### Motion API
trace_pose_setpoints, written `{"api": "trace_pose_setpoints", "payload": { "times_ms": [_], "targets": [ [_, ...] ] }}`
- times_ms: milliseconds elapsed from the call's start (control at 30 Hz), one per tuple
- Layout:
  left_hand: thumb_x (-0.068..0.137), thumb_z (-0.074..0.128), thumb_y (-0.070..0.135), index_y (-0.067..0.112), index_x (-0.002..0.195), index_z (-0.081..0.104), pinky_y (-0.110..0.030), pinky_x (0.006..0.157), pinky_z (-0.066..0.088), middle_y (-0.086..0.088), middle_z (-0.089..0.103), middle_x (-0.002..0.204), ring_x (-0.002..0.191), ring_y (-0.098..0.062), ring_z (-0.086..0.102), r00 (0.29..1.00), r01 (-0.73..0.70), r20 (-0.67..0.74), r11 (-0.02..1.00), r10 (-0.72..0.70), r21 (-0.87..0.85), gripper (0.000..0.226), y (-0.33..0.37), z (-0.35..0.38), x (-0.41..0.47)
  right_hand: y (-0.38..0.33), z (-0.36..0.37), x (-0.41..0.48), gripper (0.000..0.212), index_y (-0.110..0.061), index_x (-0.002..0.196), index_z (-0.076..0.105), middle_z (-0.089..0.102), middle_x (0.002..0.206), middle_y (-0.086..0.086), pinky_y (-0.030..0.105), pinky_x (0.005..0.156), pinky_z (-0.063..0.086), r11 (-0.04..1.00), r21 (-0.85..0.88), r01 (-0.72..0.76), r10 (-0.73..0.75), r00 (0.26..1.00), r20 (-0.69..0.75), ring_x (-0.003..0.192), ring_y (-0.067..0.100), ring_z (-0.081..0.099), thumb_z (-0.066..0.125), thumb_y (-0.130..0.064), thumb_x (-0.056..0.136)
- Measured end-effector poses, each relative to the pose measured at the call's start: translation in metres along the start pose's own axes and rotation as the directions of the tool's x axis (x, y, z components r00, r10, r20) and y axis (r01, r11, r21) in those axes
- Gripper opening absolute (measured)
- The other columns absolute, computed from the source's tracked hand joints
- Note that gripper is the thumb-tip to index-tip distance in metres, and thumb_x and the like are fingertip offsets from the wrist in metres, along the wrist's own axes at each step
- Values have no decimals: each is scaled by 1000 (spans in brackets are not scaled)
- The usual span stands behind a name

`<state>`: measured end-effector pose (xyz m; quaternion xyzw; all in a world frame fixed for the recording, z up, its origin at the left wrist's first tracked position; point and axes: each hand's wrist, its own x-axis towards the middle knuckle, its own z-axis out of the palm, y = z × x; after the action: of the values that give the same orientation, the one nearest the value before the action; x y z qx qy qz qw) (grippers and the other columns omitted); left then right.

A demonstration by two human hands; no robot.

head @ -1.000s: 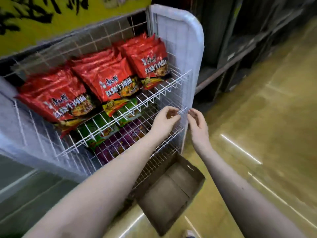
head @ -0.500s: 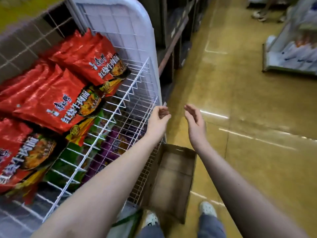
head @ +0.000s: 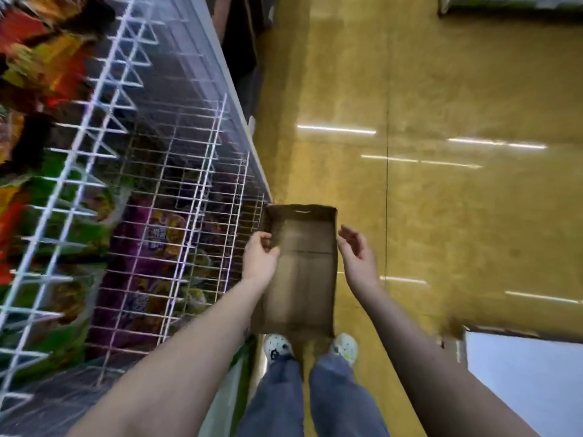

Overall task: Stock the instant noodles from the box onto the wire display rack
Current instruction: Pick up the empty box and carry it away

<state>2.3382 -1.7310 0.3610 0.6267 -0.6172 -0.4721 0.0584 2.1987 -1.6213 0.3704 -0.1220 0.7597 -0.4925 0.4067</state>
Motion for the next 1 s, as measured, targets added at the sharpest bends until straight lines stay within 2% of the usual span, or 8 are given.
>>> {"api": "trace_pose_setpoints", "payload": {
  "times_ms": [300,433,500,567,600,700,800,1000],
  "targets": [
    [89,60,14,9,127,48,-34,96,43,-15,48,130,115,-28,52,994,63,71,971,-82,232,41,-144,91,95,179,20,84,32,-13,127,53,57,125,4,31,102,41,965,-209,-158,158,987,-15,114,15,52,49,-16,96],
    [88,62,17,13,136,40,-41,101,46,-13,42,138,122,-29,49,991,119,19,940,-132,321,53,-213,126,147,260,34,129,31,-19,126,54,53,132,4,31,99,40,931,-320,-174,187,982,11,121,18,49,47,-14,96],
    [86,64,19,12,141,36,-45,106,40,-14,39,142,129,-30,42,986,164,-31,910,-165,381,62,-244,139,175,295,41,155,31,-18,123,58,51,134,9,20,94,42,898,-401,-179,198,980,8,115,19,52,46,-11,96],
    [85,65,21,11,145,29,-47,109,35,-16,33,146,133,-32,35,977,207,-56,876,-204,436,70,-271,153,197,326,44,180,32,-14,124,60,48,137,12,1,71,40,865,-462,-199,222,975,-4,95,14,56,46,-8,96],
    [85,65,22,11,147,24,-47,109,34,-16,31,147,134,-33,33,972,230,-58,865,-229,446,74,-283,161,206,340,45,190,33,-13,125,59,47,138,13,1,66,39,848,-483,-217,244,970,-7,95,16,57,45,-8,96],
    [85,65,19,13,149,13,-46,112,30,-18,26,150,137,-35,28,955,295,-80,870,-287,395,83,-310,182,220,372,50,209,35,-14,131,55,46,141,12,20,83,41,821,-494,-285,322,947,-11,120,26,52,45,-12,97],
    [84,65,17,12,147,17,-45,112,30,-18,29,149,136,-36,28,949,309,-162,890,-269,334,79,-319,194,225,387,54,212,42,-16,139,44,41,145,11,33,102,39,818,-493,-295,330,944,-17,131,28,43,46,-16,97],
    [85,64,20,5,144,27,-43,106,33,-18,36,145,133,-37,34,947,307,-186,911,-263,274,71,-277,194,209,361,45,194,47,-10,144,35,33,150,12,39,114,27,850,-416,-324,354,935,-7,139,29,31,42,-23,100]
  ]
}}
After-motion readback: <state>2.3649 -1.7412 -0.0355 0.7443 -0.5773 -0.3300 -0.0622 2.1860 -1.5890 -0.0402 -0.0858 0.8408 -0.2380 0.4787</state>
